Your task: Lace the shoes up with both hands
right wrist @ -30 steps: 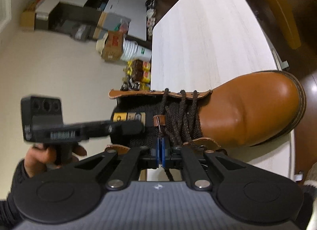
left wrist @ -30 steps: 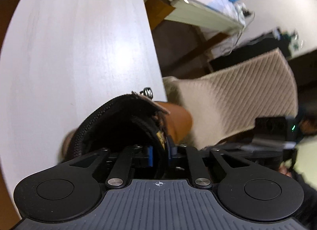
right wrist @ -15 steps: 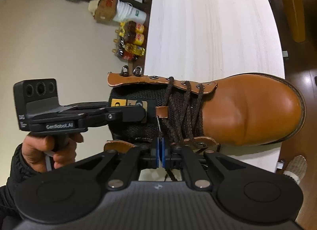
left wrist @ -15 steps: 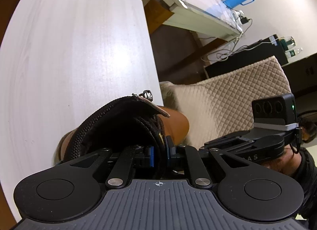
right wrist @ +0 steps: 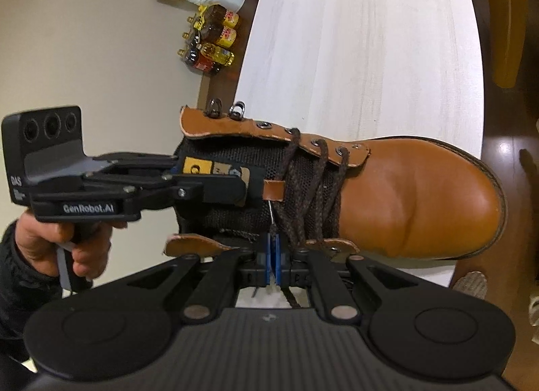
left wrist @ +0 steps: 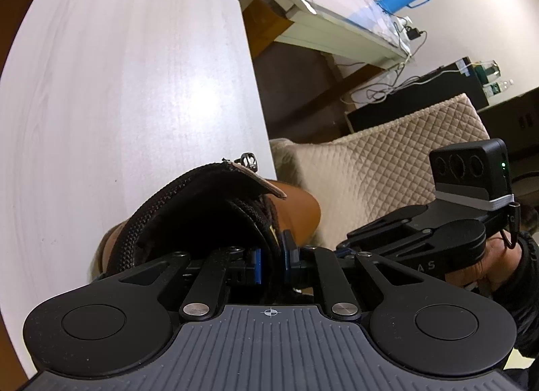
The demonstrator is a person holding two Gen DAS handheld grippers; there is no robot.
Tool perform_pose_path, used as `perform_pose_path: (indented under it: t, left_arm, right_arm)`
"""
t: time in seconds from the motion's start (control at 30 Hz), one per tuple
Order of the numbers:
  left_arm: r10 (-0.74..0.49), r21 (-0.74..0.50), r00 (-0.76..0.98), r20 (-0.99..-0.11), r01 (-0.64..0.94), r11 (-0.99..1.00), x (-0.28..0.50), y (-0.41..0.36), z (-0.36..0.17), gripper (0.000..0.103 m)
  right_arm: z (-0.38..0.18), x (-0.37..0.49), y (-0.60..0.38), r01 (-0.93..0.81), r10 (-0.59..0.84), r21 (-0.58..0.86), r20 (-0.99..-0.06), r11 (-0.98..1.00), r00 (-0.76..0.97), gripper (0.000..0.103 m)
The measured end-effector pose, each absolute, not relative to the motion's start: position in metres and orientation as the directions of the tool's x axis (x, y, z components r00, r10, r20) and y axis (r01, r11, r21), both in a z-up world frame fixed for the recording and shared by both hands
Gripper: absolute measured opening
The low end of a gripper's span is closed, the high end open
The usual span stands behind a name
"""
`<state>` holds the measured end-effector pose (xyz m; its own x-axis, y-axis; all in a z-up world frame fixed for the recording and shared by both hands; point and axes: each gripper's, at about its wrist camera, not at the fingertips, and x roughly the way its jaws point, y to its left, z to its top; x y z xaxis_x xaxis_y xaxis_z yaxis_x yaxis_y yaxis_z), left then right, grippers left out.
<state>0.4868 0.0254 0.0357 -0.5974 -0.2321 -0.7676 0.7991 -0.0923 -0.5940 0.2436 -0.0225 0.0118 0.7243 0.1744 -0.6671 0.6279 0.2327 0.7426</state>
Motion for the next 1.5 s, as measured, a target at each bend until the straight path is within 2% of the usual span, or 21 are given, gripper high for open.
perform_pose_path:
  t: [0.2,0.53,0.8,0.9,0.97,1.0,1.2,1.3,1.4,1.5]
  left_arm:
    - [-0.213,-0.566,-0.580,-0.787,0.815,-0.128,0.482,0.024,0.038,0.010]
    - [-0.199,-0.565,-0.580,-0.790,0.815,-0.132,0.485,0.022,0.036,0.009]
    - [-0.198,-0.578,-0.590,-0.782,0.807,-0.121,0.487,0.024,0.034,0.010]
    - [-0.197,-0.577,-0.590,-0.783,0.807,-0.127,0.487,0.024,0.034,0.010]
    - [-0.195,-0.572,-0.589,-0.784,0.808,-0.139,0.485,0.024,0.034,0.009]
    - [-0.194,-0.570,-0.588,-0.785,0.809,-0.141,0.485,0.025,0.034,0.009]
    - [-0.191,-0.564,-0.583,-0.790,0.812,-0.147,0.485,0.025,0.033,0.009]
    - [-0.196,-0.568,-0.587,-0.785,0.809,-0.148,0.485,0.026,0.033,0.009]
    - [-0.201,-0.572,-0.590,-0.782,0.807,-0.142,0.484,0.025,0.030,0.009]
    - [-0.219,-0.573,-0.594,-0.774,0.805,-0.156,0.480,0.025,0.028,0.010]
  right_arm:
    - [0.004,0.242,-0.018,0.583,0.099,0.796,-0.602,0.164,0.793,0.004]
    - [0.003,0.237,-0.005,0.633,-0.046,0.755,-0.636,0.172,0.771,0.004]
    - [0.000,0.236,-0.004,0.608,0.008,0.777,-0.617,0.165,0.787,0.016]
    - [0.003,0.239,-0.007,0.623,0.024,0.759,-0.638,0.191,0.770,0.015]
    - [0.005,0.240,-0.006,0.630,0.025,0.748,-0.648,0.208,0.761,0.004]
    - [0.005,0.243,-0.007,0.636,0.023,0.740,-0.655,0.219,0.755,0.003]
    - [0.006,0.242,-0.005,0.632,-0.026,0.745,-0.642,0.212,0.766,0.004]
    - [0.013,0.234,-0.003,0.629,-0.022,0.747,-0.640,0.216,0.768,0.013]
    - [0.020,0.226,-0.002,0.626,-0.023,0.746,-0.639,0.226,0.769,0.015]
    - [0.026,0.216,-0.005,0.630,-0.083,0.742,-0.630,0.229,0.772,0.014]
